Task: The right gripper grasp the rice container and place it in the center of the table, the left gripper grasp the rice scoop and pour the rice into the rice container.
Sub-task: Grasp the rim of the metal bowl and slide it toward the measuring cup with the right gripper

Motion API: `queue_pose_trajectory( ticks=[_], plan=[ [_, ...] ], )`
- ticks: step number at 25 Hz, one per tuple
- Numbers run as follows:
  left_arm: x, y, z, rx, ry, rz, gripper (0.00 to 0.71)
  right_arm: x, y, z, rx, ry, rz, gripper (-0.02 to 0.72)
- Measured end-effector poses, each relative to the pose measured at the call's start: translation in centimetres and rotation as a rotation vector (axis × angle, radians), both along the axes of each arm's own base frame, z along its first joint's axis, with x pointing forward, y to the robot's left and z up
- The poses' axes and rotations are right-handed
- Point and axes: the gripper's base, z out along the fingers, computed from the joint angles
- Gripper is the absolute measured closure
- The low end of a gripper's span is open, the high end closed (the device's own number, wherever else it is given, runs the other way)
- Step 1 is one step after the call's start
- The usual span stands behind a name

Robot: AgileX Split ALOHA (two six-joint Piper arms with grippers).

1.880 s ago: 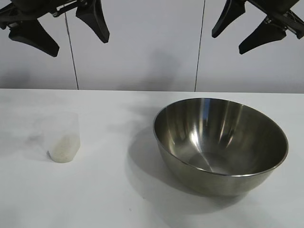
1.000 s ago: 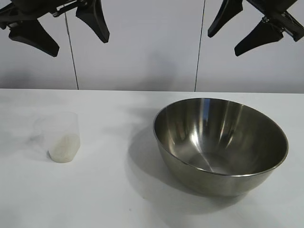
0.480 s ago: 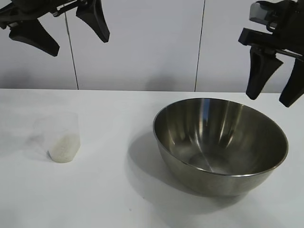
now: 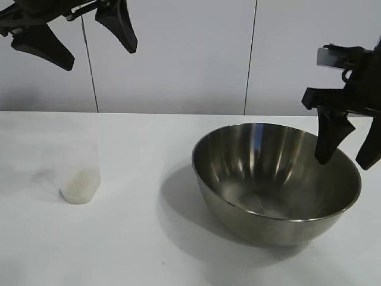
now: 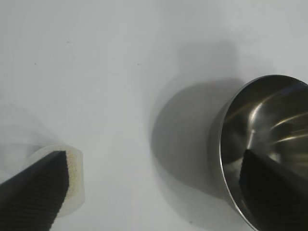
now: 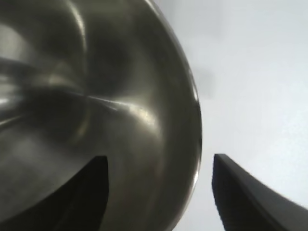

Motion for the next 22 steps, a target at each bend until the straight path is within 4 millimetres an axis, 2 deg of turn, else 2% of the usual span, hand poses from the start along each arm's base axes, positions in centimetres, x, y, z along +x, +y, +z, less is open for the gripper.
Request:
queue_pose_trajectory(
  ticks=[7, 12, 13, 14, 17, 19, 22],
  plan=[
    [0.0, 0.0, 0.0, 0.0, 0.0, 0.0, 0.016, 1.3, 0.0, -2.1, 0.002, -0.064, -0.03, 0.27],
    [0.1, 0.0, 0.0, -0.003, -0.008, 0.002, 0.016, 2.3, 0.2, -4.6, 0.012, -0.064, -0.057, 0.281],
    [0.1, 0.0, 0.1, -0.004, -0.01, 0.002, 0.016, 2.4, 0.2, -5.1, 0.014, -0.054, -0.062, 0.31],
    [0.1, 0.0, 0.1, -0.004, -0.01, 0.002, 0.016, 2.4, 0.2, -5.5, 0.017, -0.043, -0.066, 0.369],
    [0.1, 0.0, 0.1, -0.004, -0.01, 0.002, 0.016, 2.4, 0.4, -5.9, 0.035, -0.027, -0.081, 0.605],
    [0.1, 0.0, 0.1, -0.004, -0.01, 0.002, 0.016, 2.4, 0.5, -5.8, 0.049, -0.024, -0.072, 0.659],
    [0.1, 0.0, 0.1, -0.004, -0.01, 0.002, 0.016, 2.3, 0.8, -5.8, 0.076, -0.019, -0.053, 0.688]
  ],
)
